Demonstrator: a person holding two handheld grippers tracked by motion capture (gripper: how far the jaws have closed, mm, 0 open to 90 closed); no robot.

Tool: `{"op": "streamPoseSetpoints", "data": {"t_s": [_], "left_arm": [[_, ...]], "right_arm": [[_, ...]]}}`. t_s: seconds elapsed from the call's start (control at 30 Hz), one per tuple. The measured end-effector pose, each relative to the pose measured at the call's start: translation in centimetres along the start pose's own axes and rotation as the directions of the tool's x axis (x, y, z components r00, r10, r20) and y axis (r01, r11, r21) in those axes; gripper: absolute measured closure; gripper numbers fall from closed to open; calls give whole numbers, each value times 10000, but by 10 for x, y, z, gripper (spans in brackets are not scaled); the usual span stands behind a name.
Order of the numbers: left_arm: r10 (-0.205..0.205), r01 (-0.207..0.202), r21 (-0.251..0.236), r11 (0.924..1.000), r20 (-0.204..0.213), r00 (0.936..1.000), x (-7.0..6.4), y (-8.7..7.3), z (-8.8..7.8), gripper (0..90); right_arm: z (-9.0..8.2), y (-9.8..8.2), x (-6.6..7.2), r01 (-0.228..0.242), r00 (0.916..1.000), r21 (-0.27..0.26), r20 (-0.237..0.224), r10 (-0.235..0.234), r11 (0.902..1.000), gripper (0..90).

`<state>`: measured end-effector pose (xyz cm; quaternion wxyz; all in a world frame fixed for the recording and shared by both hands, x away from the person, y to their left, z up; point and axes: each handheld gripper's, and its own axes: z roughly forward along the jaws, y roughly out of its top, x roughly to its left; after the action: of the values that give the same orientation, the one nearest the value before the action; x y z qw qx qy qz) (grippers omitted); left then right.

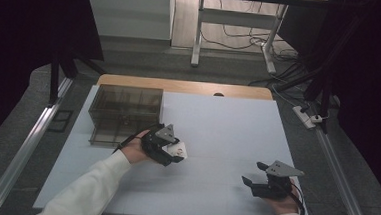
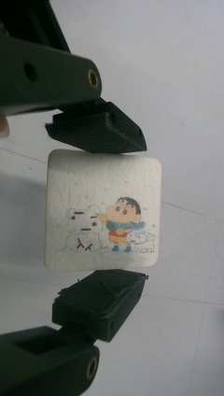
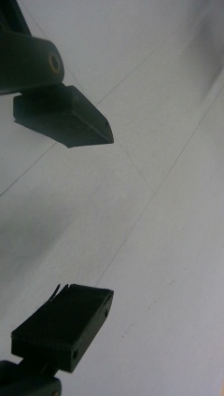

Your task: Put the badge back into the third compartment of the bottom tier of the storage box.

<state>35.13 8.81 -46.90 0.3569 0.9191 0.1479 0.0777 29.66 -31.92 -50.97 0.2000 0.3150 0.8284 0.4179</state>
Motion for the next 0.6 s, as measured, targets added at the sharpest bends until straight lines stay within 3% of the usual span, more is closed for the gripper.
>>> {"op": "streamPoseSetpoints", "data": {"t_s": [0.6], "left_arm": [[-142, 143, 22, 9999, -282, 9995, 7, -19, -20, 326]], "right_arm": [[1, 0, 0, -21, 10000, 1, -4, 21, 10000, 210]]}}
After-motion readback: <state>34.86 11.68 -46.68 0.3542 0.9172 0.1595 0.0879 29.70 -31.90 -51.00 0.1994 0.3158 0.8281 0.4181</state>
